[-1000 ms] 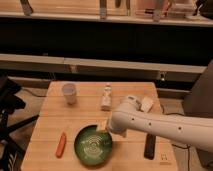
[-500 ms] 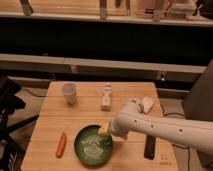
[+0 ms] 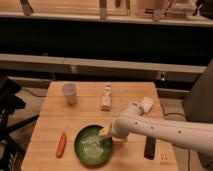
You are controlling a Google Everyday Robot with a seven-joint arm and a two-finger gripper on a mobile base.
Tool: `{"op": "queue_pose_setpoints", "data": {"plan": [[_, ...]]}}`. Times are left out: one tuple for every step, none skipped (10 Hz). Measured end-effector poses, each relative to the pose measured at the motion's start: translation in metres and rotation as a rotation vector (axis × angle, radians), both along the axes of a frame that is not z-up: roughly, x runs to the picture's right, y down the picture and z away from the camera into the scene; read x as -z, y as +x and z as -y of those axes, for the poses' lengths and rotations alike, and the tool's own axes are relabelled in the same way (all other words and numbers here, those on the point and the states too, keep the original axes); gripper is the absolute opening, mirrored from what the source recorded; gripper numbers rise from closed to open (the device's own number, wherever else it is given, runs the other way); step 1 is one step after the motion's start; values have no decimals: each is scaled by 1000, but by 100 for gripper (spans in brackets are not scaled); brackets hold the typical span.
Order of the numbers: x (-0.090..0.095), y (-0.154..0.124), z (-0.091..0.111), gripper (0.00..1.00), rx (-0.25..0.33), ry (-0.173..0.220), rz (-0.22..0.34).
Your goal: Drag the ceramic bowl in a circle
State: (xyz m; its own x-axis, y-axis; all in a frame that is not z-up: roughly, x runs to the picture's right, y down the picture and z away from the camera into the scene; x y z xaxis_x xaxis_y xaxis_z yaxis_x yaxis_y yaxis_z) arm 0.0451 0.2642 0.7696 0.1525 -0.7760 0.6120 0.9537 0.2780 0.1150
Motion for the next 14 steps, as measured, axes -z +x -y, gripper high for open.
{"op": "queue_pose_setpoints", "data": {"plan": [[-1, 0, -1, 80, -2, -2, 1], [-3, 0, -2, 80, -4, -3, 2], [-6, 1, -5, 80, -5, -5, 2], [-8, 1, -6, 80, -6, -7, 1], [-10, 0, -8, 80, -6, -9, 0], [-11, -2, -7, 80, -3, -10, 1], [-11, -1, -7, 80, 1, -13, -2], [-11, -1, -7, 80, 0, -13, -5], [-11, -2, -7, 80, 2, -13, -6], [-12, -4, -7, 80, 5, -14, -4], [-13, -4, -7, 80, 6, -15, -5], [-14, -3, -8, 80, 6, -18, -9], [-15, -3, -8, 80, 6, -20, -12], [-16, -3, -8, 80, 7, -22, -13]]}}
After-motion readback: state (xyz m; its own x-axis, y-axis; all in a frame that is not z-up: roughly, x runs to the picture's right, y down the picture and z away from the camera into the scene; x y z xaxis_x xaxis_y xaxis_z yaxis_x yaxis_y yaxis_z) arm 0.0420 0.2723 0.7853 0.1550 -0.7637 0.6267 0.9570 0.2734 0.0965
